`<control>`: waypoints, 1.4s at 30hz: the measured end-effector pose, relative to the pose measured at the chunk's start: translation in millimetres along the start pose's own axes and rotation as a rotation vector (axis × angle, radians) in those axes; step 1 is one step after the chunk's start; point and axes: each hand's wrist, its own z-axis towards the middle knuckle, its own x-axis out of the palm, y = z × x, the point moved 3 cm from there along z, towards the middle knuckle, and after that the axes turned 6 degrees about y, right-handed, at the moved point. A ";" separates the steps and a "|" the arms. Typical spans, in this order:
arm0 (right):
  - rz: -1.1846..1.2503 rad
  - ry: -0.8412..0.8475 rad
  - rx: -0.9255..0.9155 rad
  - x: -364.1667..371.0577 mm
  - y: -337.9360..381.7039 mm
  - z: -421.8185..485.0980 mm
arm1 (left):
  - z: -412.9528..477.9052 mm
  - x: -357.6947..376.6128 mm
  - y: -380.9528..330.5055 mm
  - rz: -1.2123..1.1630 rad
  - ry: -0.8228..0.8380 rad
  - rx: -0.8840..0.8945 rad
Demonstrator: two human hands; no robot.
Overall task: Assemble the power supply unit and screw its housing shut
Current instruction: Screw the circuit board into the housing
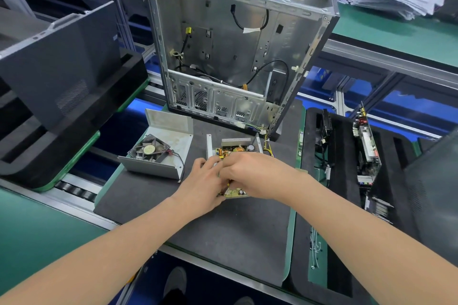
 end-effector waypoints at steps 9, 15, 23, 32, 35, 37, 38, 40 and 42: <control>0.055 -0.031 0.004 2.7 4.6 -6.6 | 5.2 0.6 -8.2 0.057 0.011 -0.094; 0.074 -0.056 0.104 -2.4 3.5 -4.0 | 3.0 -5.8 -11.5 0.231 0.132 -0.085; 0.098 -0.025 0.077 0.2 5.1 -7.0 | -1.5 -5.3 -12.2 0.399 0.154 -0.006; 0.109 -0.083 0.114 0.9 8.5 0.3 | -2.2 -5.7 -7.0 0.274 -0.032 0.047; 0.203 -0.115 0.244 0.2 5.6 5.2 | -2.8 -5.4 -1.1 0.131 -0.091 0.009; 0.312 -0.121 0.360 2.9 -0.5 4.8 | -4.8 -8.8 0.7 0.000 -0.079 0.033; 0.346 -0.121 0.400 4.3 -3.4 3.8 | -5.5 -9.9 0.8 -0.029 -0.047 0.047; 0.327 -0.114 0.391 3.8 -4.2 1.4 | -4.5 -10.1 -2.0 -0.042 -0.013 0.053; 0.226 -0.098 0.253 -3.8 2.2 -1.8 | 0.1 -2.0 -3.8 -0.046 -0.013 0.025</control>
